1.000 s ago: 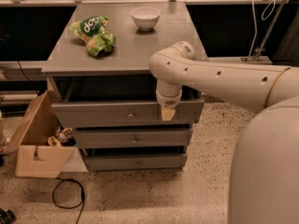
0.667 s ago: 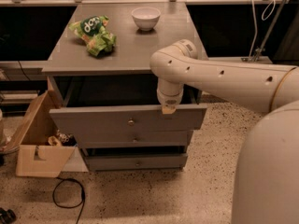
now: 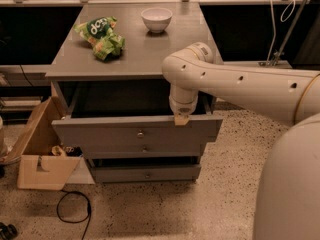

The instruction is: Open top drawer

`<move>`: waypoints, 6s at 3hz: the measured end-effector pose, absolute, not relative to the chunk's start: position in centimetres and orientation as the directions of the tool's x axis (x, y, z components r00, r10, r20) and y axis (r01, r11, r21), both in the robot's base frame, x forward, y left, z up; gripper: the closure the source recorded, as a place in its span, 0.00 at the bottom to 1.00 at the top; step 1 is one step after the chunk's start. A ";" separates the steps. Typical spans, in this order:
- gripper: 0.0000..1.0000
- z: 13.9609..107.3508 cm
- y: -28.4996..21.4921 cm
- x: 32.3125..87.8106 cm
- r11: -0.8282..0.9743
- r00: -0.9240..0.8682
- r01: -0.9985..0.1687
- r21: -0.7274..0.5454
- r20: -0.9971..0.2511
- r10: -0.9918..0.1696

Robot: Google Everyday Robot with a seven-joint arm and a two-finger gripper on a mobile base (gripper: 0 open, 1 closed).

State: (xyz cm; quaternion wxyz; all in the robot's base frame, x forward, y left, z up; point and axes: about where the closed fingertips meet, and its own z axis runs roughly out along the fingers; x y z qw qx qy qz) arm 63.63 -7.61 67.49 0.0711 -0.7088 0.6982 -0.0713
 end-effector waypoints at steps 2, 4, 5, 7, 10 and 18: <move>0.58 67.5 -7.6 63.6 -0.015 0.015 -0.980 -0.200 0.002 -1.000; 0.11 67.5 -7.6 63.6 -0.015 0.015 -0.980 -0.200 0.002 -1.000; 0.00 67.4 -7.5 63.4 -0.036 0.037 -0.982 -0.186 0.001 -0.999; 0.00 65.5 -8.0 61.8 -0.060 0.062 -0.997 -0.053 -0.026 -0.998; 0.42 64.6 -9.0 58.1 -0.026 0.024 -0.998 0.064 -0.039 -0.999; 0.38 64.7 -10.7 52.9 0.084 -0.088 -0.996 0.031 -0.196 -0.977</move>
Offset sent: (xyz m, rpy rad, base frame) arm 0.0000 0.0000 0.0000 0.0000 0.0000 0.0000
